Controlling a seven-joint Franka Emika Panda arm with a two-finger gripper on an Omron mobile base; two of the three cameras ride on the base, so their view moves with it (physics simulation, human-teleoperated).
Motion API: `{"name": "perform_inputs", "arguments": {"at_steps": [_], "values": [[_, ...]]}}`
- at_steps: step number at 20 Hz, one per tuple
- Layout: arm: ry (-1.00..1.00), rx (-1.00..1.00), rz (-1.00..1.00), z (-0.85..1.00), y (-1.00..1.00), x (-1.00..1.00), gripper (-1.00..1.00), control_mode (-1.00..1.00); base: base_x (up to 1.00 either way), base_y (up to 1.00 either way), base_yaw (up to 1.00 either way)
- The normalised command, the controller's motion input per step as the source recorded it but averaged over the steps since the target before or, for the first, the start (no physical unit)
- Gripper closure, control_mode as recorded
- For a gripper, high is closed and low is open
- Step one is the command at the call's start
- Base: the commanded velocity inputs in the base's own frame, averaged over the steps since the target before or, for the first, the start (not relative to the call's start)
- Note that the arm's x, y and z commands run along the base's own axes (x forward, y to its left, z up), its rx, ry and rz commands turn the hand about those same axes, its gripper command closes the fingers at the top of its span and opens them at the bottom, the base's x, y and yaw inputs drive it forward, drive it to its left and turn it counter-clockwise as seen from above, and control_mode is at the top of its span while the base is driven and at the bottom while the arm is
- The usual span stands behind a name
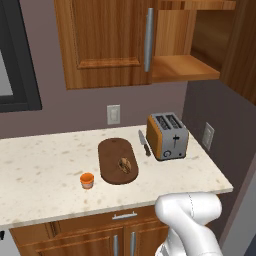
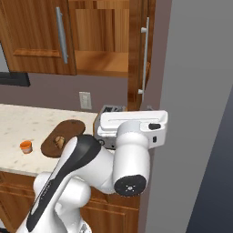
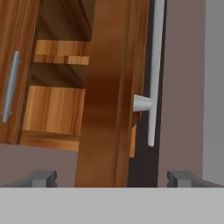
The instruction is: Pick the bread, place it on the cutting board, pick the jam, place it on the counter, and close the cabinet.
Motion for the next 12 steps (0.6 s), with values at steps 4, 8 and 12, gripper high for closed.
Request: {"name": "perform_inputs", "arguments": {"at_steps": [4,8,12], "values": [[0.00,0.00,0.00,0.00,0.21,0.00,-1.00,-1.00,0.00,0.00,0.00],[0.00,0.00,0.00,0.00,0.25,0.01,-1.00,-1.00,0.00,0.00,0.00],[0.00,0.00,0.00,0.00,0.21,0.04,-1.00,-1.00,0.00,0.00,0.00]]}}
